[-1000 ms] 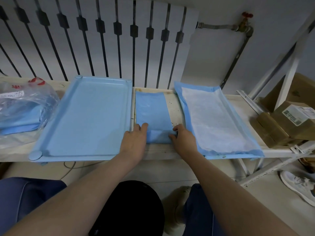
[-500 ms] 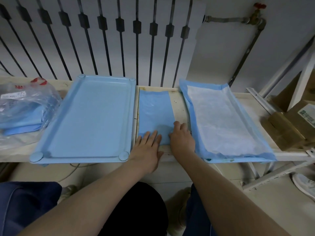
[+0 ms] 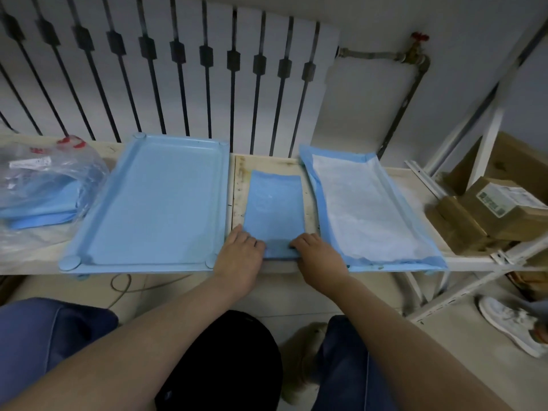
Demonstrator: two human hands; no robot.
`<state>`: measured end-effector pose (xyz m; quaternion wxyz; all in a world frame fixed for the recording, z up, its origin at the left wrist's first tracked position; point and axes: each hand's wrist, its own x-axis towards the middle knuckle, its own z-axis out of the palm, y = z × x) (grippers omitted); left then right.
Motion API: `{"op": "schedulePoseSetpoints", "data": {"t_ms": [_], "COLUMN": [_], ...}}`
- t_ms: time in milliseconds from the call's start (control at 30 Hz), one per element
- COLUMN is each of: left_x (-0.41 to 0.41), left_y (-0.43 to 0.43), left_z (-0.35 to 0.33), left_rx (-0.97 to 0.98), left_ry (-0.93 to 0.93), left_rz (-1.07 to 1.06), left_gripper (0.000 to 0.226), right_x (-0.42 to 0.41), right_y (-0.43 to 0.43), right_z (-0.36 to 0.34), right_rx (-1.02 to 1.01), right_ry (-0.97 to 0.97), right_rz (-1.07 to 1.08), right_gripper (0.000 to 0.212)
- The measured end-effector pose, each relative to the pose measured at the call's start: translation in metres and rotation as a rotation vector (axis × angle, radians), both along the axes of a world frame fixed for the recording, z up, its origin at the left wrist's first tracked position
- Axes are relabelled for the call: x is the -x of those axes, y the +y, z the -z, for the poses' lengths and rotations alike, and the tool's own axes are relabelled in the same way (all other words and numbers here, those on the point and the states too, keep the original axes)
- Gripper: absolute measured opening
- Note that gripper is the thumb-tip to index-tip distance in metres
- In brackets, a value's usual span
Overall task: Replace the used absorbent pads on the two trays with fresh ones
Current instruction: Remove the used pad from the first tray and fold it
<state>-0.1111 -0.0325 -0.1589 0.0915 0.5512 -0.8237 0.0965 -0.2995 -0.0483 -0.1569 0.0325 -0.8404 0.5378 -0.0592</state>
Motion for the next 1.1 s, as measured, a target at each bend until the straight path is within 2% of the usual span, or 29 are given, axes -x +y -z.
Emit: {"op": "schedulePoseSetpoints", "data": {"t_ms": [33, 133, 267, 367, 433, 567, 633, 733, 833, 933, 1000, 1100], "left_x": [-0.001, -0.006, -0.007, -0.003, -0.001, 0.008, 0.011, 0.011, 0.008, 0.003, -0.003, -0.009], "left_y": [0.001, -0.002, -0.018, -0.026, -0.029, -0.027, -0.028, -0.033, -0.035, -0.036, -0.033, -0.024], "left_z": [-0.006, -0.010, -0.012, -0.006, -0.001, 0.011, 0.018, 0.022, 0.018, 0.013, 0.007, 0.000], "left_rx": [0.000, -0.185, -0.217, -0.225, -0.175, -0.296, -0.434, -0.493, -0.518, -0.497, -0.454, -0.373], "left_ry": [0.002, 0.050, 0.164, 0.164, 0.138, 0.070, 0.081, 0.049, 0.028, 0.024, 0.044, 0.068], "left_rz": [-0.019, -0.119, -0.199, -0.250, -0.235, -0.049, -0.060, -0.066, -0.049, -0.010, 0.027, 0.058], "left_gripper": [0.043, 0.051, 0.068, 0.077, 0.071, 0.063, 0.066, 0.070, 0.071, 0.070, 0.069, 0.069], "right_x": [0.000, -0.004, -0.012, -0.018, -0.022, -0.027, -0.026, -0.027, -0.034, -0.030, -0.024, -0.012], "right_y": [0.001, -0.002, -0.014, -0.025, -0.031, -0.037, -0.036, -0.034, -0.030, -0.024, -0.016, -0.006], "right_z": [-0.003, -0.010, -0.011, -0.003, -0.001, 0.000, 0.002, 0.004, 0.005, 0.010, 0.014, 0.014], "right_rx": [-0.019, -0.060, -0.132, -0.155, -0.165, -0.146, -0.145, -0.141, -0.101, 0.112, 0.068, -0.070], "right_ry": [-0.082, -0.226, -0.384, -0.398, -0.349, -0.225, -0.217, -0.204, -0.090, -0.045, -0.066, 0.006], "right_rz": [0.038, 0.180, 0.417, 0.504, 0.524, 0.489, 0.476, 0.477, 0.476, 0.285, 0.107, 0.044], "right_gripper": [0.032, 0.029, 0.041, 0.041, 0.042, 0.044, 0.044, 0.042, 0.035, 0.034, 0.045, 0.064]}}
